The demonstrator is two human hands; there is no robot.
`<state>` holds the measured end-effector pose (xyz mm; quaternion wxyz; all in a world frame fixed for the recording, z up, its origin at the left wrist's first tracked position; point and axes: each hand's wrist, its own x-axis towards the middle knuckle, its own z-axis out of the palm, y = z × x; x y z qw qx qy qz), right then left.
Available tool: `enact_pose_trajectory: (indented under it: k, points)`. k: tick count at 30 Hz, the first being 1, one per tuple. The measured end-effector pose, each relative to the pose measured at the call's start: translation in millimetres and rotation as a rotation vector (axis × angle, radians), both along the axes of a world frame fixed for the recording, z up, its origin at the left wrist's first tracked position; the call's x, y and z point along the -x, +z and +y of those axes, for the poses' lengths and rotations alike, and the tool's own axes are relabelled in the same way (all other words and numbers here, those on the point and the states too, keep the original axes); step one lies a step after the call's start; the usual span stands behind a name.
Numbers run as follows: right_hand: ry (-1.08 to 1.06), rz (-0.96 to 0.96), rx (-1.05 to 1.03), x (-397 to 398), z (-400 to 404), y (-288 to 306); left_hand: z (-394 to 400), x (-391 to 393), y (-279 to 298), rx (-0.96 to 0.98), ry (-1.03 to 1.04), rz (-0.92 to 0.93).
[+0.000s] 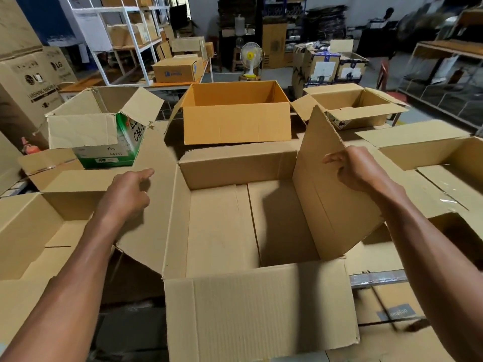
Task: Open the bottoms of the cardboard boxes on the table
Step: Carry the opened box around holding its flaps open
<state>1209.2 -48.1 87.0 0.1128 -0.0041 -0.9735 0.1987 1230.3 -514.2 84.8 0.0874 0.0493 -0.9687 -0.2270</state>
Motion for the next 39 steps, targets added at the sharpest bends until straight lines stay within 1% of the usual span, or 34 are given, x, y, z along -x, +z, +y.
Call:
enact_pose_trajectory:
  k: [4, 9, 12, 18, 23, 29, 34, 39]
  points:
    - [-0.074, 0.071, 0.072, -62.3, -19.3, 2.8, -0.6, -13.2, 7.9, 0.024, -0.121, 0.107]
    - [-0.296, 0.117, 0.122, -154.2, -57.5, 6.2, -5.7, -24.5, 23.1, 0.06, -0.299, 0.159]
    - [-0.442, 0.156, 0.123, -207.9, -81.6, -0.2, -8.2, -34.2, 26.2, 0.071, -0.401, 0.149]
    - [-0.684, 0.097, 0.092, -315.6, -102.9, -8.7, 20.5, -72.9, 29.6, 0.07, -0.622, 0.098]
    - [-0.868, 0.086, 0.05, -401.7, -99.7, -26.0, 61.4, -115.5, 24.6, 0.026, -0.801, 0.079]
    - [-1.073, 0.038, 0.102, -494.5, -72.3, -46.4, 128.9, -159.5, 9.0, 0.023, -1.068, 0.096]
    - [-1.242, -0.031, 0.119, -553.3, -52.3, -60.5, 201.9, -190.2, -16.3, 0.018, -1.22, 0.047]
    - [-1.321, -0.079, 0.13, -598.1, -14.3, -76.0, 282.6, -230.0, -38.3, 0.079, -1.34, 0.054]
